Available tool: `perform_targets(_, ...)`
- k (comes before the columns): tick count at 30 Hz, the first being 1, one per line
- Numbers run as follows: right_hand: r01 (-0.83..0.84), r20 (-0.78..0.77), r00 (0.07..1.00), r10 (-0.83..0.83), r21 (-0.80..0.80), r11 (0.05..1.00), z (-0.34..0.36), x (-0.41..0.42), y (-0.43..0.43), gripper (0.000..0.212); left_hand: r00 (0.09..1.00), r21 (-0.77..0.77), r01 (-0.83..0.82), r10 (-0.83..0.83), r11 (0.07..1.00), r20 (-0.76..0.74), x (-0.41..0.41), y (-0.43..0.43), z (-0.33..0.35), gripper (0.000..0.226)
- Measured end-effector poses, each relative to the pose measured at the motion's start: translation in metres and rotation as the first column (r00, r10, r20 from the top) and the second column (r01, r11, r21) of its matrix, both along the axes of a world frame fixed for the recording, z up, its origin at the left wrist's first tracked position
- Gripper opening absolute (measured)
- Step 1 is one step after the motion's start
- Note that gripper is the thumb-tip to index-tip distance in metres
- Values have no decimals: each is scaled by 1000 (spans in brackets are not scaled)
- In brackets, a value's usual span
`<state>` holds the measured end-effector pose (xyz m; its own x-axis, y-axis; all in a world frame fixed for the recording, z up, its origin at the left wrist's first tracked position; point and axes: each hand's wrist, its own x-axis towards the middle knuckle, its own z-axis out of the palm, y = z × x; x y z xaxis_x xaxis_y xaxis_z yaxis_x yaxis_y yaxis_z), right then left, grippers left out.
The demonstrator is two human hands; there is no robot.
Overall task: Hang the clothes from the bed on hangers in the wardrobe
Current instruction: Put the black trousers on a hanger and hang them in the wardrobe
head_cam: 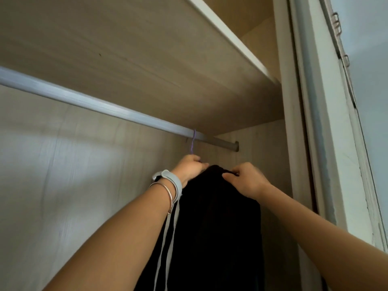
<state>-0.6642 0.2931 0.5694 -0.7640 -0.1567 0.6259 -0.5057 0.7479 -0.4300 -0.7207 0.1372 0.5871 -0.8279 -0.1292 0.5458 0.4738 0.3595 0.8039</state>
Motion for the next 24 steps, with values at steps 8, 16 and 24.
perform_targets(8, -1, 12, 1000, 4, -245, 969, -37, -10, 7, 29, 998, -75, 23, -28, 997, -57, 7, 10, -52, 44)
perform_targets(16, -77, 175, 954, 244, -645, 760, -217, 27, -5, 37, 977, -264, 184, -147, 947, 155, 49, 9, -217, 72)
perform_targets(24, 89, 742, 661, -116, 76, 993, -374, -9, -9, 35, 671, -93, 447, -265, 890, 692, 96, 16, -389, 69)
